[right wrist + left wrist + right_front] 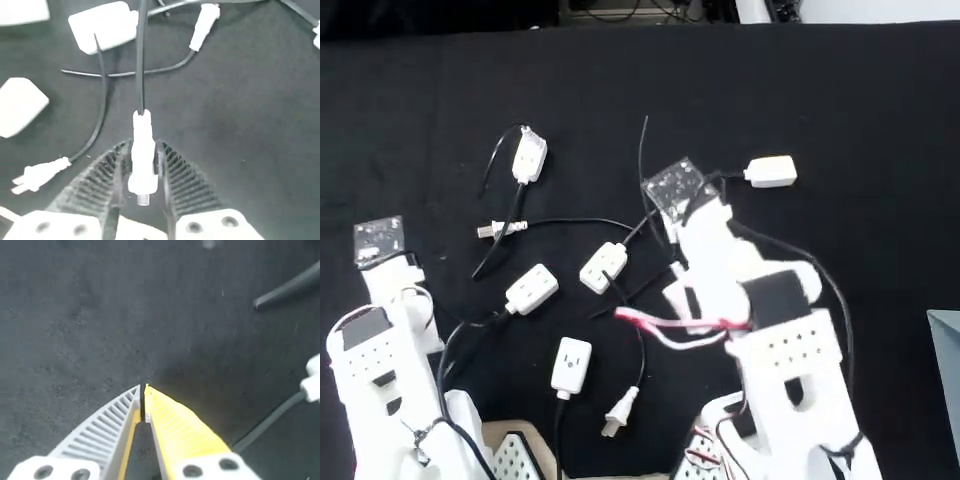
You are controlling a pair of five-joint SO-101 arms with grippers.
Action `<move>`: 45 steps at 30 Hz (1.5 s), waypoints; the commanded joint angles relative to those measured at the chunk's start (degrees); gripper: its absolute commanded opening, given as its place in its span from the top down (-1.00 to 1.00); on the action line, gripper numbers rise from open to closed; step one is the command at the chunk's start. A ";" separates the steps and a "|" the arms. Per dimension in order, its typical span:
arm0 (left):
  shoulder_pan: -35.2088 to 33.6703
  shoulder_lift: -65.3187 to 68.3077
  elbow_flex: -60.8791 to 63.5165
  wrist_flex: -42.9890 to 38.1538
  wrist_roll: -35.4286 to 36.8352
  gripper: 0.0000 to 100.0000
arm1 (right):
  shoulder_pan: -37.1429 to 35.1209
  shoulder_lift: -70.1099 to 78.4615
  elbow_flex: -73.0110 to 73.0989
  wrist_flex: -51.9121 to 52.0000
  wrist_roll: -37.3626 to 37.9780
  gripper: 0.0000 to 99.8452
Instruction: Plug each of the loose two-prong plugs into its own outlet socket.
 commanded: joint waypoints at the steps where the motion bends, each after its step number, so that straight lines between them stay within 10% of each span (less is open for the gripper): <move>1: 0.13 -7.82 -3.82 0.62 3.08 0.94 | -4.66 -3.21 0.92 -3.43 -8.79 0.97; 15: 20.79 -42.64 -6.64 8.53 17.76 0.94 | -19.96 -12.79 12.70 -28.40 -16.53 0.98; 45: 47.78 -52.92 4.44 -2.64 13.80 0.94 | -33.41 -20.35 30.29 -48.44 -16.00 0.98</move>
